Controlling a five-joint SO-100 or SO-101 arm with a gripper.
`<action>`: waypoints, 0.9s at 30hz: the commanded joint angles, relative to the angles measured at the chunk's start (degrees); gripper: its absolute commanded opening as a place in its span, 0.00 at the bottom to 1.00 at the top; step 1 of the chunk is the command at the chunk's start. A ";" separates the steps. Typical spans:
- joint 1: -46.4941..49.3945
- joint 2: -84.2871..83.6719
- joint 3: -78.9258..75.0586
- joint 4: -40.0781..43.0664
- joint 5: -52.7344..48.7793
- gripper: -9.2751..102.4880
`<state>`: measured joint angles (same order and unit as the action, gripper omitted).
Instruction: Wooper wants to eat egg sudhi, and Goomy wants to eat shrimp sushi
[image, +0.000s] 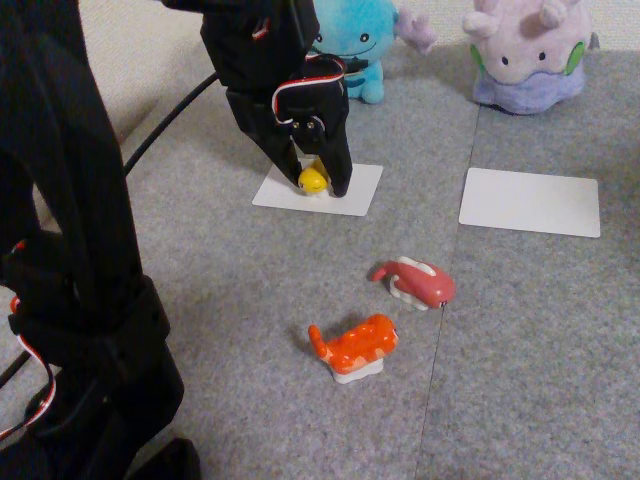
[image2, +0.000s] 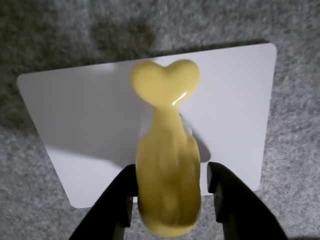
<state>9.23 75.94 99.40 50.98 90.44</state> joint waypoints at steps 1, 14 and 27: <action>-0.18 0.88 -2.20 1.67 -0.26 0.23; -0.26 16.61 -2.29 14.50 0.00 0.23; 8.09 34.72 -1.58 36.39 -2.02 0.23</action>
<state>14.85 106.35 99.40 85.34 90.18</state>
